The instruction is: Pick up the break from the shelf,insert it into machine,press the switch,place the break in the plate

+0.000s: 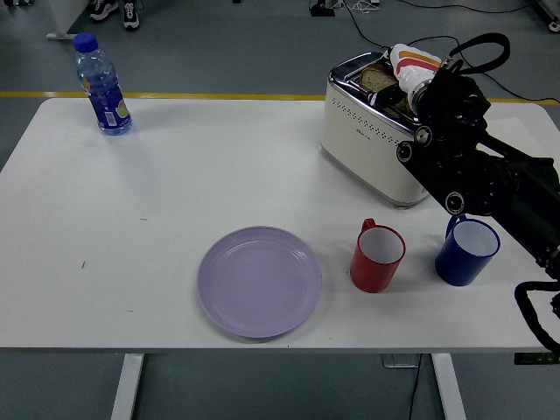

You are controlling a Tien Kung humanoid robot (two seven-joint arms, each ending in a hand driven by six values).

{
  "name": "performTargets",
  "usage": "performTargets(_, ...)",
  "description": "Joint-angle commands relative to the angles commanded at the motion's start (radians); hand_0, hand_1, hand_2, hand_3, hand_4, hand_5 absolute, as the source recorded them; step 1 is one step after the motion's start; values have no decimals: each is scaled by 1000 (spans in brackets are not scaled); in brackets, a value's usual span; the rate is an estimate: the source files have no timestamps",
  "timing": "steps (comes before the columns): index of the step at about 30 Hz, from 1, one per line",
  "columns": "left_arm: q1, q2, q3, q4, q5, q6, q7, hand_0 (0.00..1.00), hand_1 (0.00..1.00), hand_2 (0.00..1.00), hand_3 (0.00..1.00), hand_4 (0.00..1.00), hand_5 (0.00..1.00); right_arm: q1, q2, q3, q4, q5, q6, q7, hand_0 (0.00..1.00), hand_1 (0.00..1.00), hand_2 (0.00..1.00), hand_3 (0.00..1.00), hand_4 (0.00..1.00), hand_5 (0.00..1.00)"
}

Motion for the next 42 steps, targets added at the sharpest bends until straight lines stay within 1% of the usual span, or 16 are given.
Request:
performTargets(6,-1,0,0,0,1,-1,1,686,693,678,562,288,824,5,8,-10,-20,-11,-9,7,364,377,437,574,677,127)
performTargets(7,-2,0,-1,0,2,0,1,686,695,679,562,286,820,5,8,-11,-23,-14,-9,8,277,342,413,499,557,41)
performTargets(12,-2,0,-1,0,-1,0,1,686,695,679,562,286,820,3,6,-15,-28,-29,-7,9,277,342,413,499,557,41)
performTargets(13,-2,0,-1,0,-1,0,1,686,694,679,562,285,818,3,6,-15,-28,-31,-8,9,258,324,398,495,527,2)
performTargets(18,-2,0,0,0,0,0,1,686,694,679,562,285,818,4,4,-15,-29,-51,-11,9,258,324,398,495,527,2)
performTargets(19,-2,0,0,0,0,0,1,686,694,678,562,285,817,4,3,-12,-29,-62,-15,9,277,300,380,485,525,2)
performTargets(20,-2,0,0,0,0,0,1,686,694,678,562,285,817,4,3,-11,-28,-66,-17,9,277,300,380,485,525,2)
performTargets(24,1,1,0,0,2,-1,2,686,694,678,562,285,817,1,-9,-4,-14,-96,-30,8,277,300,380,485,525,2)
performTargets(25,1,1,0,0,3,-1,2,686,694,679,562,287,819,0,-12,-1,-10,-100,-32,9,267,272,363,477,511,2)
performTargets(28,3,2,4,0,0,-2,2,686,694,679,562,287,819,-9,-33,8,19,-110,-39,17,267,272,363,477,511,2)
performTargets(30,4,2,5,0,-1,-2,2,686,694,679,562,287,819,-11,-36,10,24,-111,-40,18,267,272,363,477,511,2)
performTargets(36,10,4,1,0,5,-3,3,686,694,678,562,286,819,-31,-108,45,125,-126,-42,23,263,269,361,474,506,2)
performTargets(39,12,6,5,0,1,-3,3,685,694,678,562,286,818,-43,-152,70,191,-101,-57,38,256,262,357,471,499,2)
performTargets(42,14,5,3,0,2,-2,3,685,694,678,562,286,818,-54,-183,94,246,-104,-69,41,256,262,357,471,499,2)
